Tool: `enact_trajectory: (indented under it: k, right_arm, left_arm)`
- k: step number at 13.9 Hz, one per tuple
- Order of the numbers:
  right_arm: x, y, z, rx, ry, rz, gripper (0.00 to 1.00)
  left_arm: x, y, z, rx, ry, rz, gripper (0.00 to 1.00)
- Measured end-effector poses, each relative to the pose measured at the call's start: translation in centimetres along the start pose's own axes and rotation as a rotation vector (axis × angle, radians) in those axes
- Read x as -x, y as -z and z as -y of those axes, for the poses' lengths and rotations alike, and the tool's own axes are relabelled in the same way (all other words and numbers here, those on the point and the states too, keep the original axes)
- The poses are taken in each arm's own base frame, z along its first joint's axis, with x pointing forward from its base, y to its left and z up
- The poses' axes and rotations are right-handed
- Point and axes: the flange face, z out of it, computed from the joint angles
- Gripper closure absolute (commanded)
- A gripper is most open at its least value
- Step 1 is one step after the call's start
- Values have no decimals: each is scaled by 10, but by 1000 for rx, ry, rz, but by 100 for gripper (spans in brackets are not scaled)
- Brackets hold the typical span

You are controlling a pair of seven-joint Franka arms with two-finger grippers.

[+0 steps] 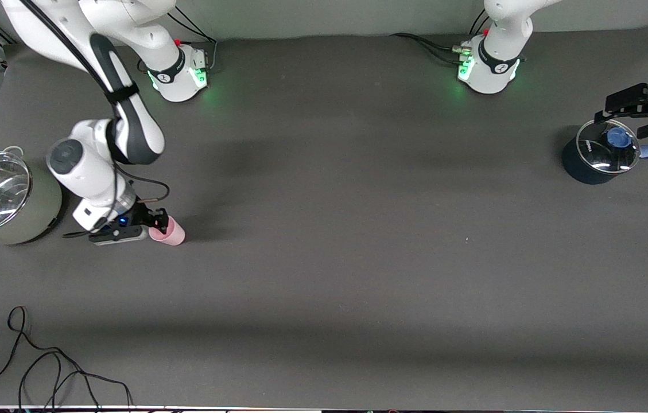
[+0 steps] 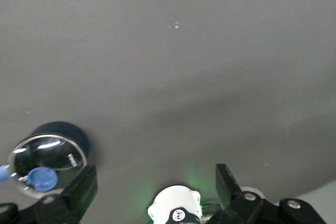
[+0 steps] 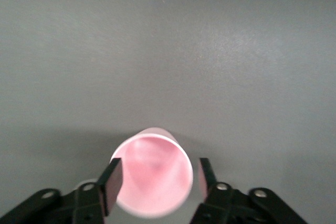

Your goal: Transfer pink cup from left to right arm

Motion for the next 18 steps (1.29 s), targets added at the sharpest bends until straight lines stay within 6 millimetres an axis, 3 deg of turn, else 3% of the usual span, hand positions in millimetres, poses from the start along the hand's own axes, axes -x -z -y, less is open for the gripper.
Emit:
enact_trajectory:
  k: [3, 6, 7, 9, 12, 18]
  right_arm:
    - [-7, 105, -6, -75, -11, -1, 0]
    - [-21, 219, -14, -119, -49, 59, 0]
    - [-25, 249, -14, -122, -68, 72, 0]
    - [-29, 290, -12, -122, -84, 81, 0]
    - [-30, 306, -23, -114, -106, 104, 0]
    - [-33, 297, -27, -101, -116, 137, 0]
  left_arm:
    - [-15, 2, -29, -74, 21, -20, 0]
    - [-34, -2, -21, -68, 31, -31, 0]
    - [-44, -4, -16, -69, 41, -31, 0]
    - [-62, -7, -11, -77, 55, -31, 0]
    - [-74, -3, -12, -84, 76, -43, 0]
    - [-61, 18, -27, -95, 101, -66, 0]
